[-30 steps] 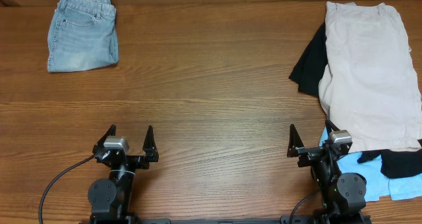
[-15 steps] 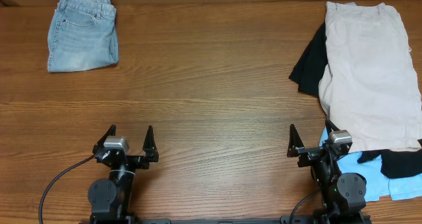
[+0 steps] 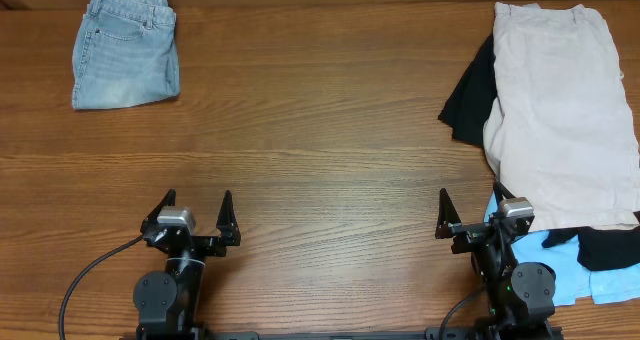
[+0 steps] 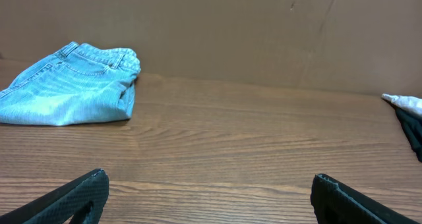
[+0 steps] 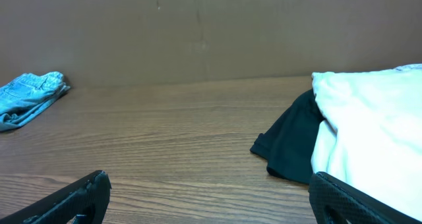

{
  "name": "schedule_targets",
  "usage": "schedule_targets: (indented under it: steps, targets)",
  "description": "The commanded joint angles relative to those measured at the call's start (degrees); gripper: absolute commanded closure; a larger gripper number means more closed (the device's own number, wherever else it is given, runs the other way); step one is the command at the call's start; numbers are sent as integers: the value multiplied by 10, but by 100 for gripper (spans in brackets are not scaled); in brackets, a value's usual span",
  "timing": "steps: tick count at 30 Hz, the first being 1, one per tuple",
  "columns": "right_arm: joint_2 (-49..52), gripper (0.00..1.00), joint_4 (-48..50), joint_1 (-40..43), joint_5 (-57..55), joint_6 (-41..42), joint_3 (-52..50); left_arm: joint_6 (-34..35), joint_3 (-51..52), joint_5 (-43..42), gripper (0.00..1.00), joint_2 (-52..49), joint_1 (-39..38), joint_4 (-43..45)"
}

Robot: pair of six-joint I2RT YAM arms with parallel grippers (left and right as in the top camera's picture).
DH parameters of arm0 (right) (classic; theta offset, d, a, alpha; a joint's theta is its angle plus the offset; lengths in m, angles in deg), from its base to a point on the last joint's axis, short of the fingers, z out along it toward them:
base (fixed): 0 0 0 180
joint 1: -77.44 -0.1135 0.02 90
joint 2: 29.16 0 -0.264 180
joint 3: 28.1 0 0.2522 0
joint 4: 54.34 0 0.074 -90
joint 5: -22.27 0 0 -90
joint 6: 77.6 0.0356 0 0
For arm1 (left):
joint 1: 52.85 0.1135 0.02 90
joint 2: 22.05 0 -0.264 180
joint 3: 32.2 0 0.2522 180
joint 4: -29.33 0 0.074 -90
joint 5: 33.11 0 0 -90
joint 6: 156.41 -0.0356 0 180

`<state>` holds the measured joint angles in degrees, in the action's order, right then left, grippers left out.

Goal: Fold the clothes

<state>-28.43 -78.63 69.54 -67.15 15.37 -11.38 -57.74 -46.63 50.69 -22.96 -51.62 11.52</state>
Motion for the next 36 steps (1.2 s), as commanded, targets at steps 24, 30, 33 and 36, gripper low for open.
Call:
schedule_targets:
  steps: [24,30,33,36]
  targets:
    - [-5,0,3,3,-5,0,0,1,4,9,0,6,5,0]
    - [-5,0,3,3,-5,0,0,2,4,20,0,6,5,0]
    - [-5,0,4,3,-5,0,0,2,4,21,0,6,5,0]
    - [-5,0,15,3,-7,0,0,2,4,21,0,6,5,0]
